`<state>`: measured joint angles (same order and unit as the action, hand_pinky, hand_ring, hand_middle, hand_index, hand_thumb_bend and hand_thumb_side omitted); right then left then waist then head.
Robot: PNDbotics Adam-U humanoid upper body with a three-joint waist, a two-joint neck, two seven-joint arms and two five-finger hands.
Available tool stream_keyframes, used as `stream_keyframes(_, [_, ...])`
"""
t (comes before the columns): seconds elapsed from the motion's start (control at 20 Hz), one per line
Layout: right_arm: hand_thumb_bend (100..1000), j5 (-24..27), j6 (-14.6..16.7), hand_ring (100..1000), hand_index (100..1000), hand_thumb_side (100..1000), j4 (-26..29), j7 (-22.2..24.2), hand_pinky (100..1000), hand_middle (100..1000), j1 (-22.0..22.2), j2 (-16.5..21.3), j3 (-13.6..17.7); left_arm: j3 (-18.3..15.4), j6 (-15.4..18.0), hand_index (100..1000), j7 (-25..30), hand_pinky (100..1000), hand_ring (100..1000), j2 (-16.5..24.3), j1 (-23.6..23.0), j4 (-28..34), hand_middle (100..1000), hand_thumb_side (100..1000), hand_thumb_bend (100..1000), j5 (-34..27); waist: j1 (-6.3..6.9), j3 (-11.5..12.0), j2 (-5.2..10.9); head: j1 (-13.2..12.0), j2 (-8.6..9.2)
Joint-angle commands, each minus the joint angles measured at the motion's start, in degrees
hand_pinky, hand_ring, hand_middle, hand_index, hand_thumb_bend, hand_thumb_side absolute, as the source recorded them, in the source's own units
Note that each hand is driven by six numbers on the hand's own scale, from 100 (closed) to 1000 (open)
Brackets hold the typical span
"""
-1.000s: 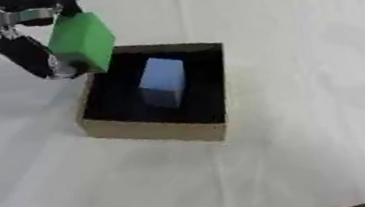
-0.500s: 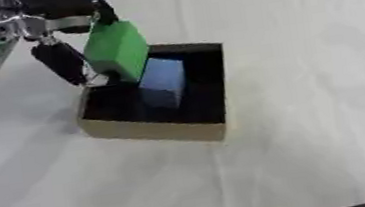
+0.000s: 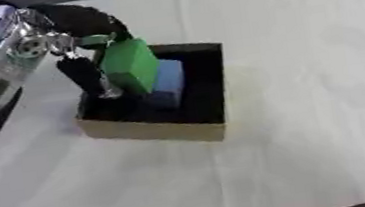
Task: Pick up objects on the table and place them in the box.
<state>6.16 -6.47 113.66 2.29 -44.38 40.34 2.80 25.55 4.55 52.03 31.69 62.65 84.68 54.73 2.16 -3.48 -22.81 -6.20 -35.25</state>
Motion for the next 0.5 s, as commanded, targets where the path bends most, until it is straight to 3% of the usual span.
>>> stream_keyframes(0.05, [286, 0.26, -0.14, 881, 845, 555, 0.93, 0.01, 919, 747, -0.81, 0.96, 0.67, -0.52, 0.77, 925, -0.06, 921, 897, 0.23, 1.00, 0.16, 803, 658, 517, 2.73, -0.10, 0.04, 1.49, -0.11, -0.04])
stream_keyframes(0.35, [285, 0.21, -0.24, 881, 845, 554, 0.93, 0.09, 919, 747, -0.61, 1.02, 0.71, -1.36, 0.29, 943, -0.06, 931, 920, -0.06, 1.23, 1.46, 823, 731, 661, 4.46, -0.09, 0.05, 1.68, -0.17, 0.05])
stream_keyframes(0.5, [285, 0.19, -0.30, 882, 844, 553, 0.93, 0.05, 919, 746, -0.46, 1.05, 0.77, -2.54, -0.17, 942, -0.06, 929, 918, -0.27, 1.39, 3.16, 822, 739, 655, 3.49, -0.11, 0.14, 1.84, -0.14, 0.02])
